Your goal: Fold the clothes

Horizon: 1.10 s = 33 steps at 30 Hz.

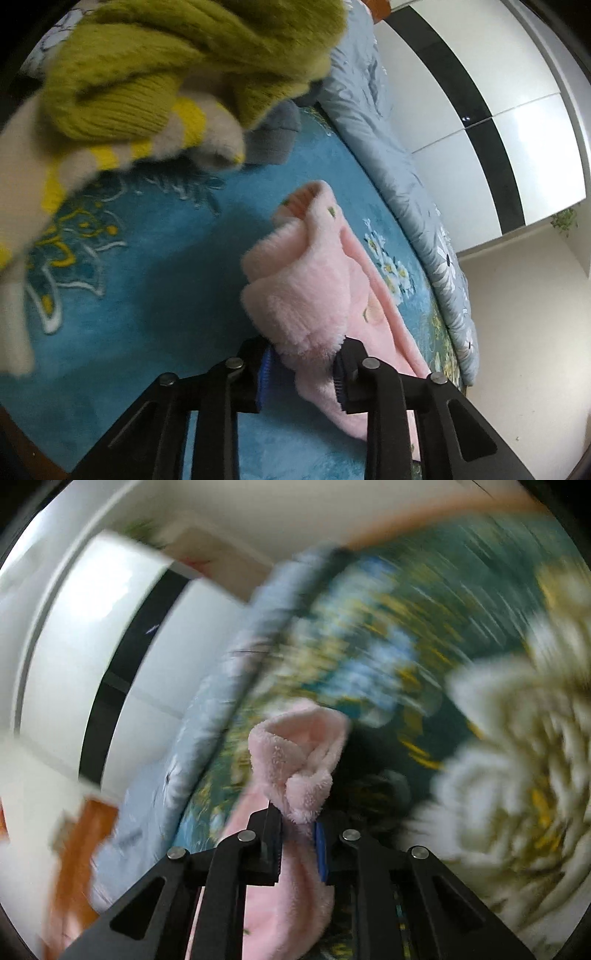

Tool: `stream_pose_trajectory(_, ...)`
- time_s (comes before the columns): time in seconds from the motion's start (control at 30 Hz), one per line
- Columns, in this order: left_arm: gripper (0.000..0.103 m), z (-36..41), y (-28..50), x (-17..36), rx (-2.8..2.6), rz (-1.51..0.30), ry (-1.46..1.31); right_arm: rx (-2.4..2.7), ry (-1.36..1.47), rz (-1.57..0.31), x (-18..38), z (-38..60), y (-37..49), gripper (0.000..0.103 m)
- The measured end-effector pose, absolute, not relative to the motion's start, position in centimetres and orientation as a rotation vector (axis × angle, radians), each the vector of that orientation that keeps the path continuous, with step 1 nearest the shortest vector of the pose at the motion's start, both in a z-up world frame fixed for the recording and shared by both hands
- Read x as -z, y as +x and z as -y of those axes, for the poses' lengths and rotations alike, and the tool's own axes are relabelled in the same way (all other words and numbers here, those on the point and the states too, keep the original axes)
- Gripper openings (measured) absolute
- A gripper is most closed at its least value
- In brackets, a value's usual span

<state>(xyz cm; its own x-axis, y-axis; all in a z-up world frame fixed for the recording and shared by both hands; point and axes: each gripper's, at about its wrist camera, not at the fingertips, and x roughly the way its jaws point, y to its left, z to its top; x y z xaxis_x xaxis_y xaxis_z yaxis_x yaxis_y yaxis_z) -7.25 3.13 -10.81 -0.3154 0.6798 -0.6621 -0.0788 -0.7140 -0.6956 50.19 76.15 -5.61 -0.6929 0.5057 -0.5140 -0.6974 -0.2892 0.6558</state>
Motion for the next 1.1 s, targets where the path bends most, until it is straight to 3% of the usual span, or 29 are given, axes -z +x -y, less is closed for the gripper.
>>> stream_pose_trajectory(0.2,0.039,-1.5,-6.0,8.9,-2.301,0.65,-1.441,-2.351,-0.627,-0.678,2.6,-68.9,40.2,0.015)
stream_pose_trajectory(0.33,0.04,-0.7,-4.9,7.3,-2.437,0.562,-1.411,-2.408,-0.853,-0.552,5.4,-66.1,36.0,0.015)
stream_pose_trajectory(0.43,0.044,-0.6,-4.0,5.8,-2.435,0.544,-1.358,-2.391,-0.859,-0.573,6.1,-66.3,36.1,0.015)
stream_pose_trajectory(0.67,0.044,-5.7,-3.2,4.6,-2.308,0.503,-1.3,-2.2,-0.614,-0.605,2.1,-71.3,44.0,0.015)
stream_pose_trajectory(0.87,0.044,-11.0,-2.2,4.5,-2.182,0.44,-1.292,-1.939,-0.526,-0.985,7.2,-77.3,51.9,0.015)
stream_pose_trajectory(1.1,0.044,-14.4,-1.0,4.9,-2.104,0.39,-1.316,-1.831,-0.522,-1.097,11.4,-77.2,52.2,0.018)
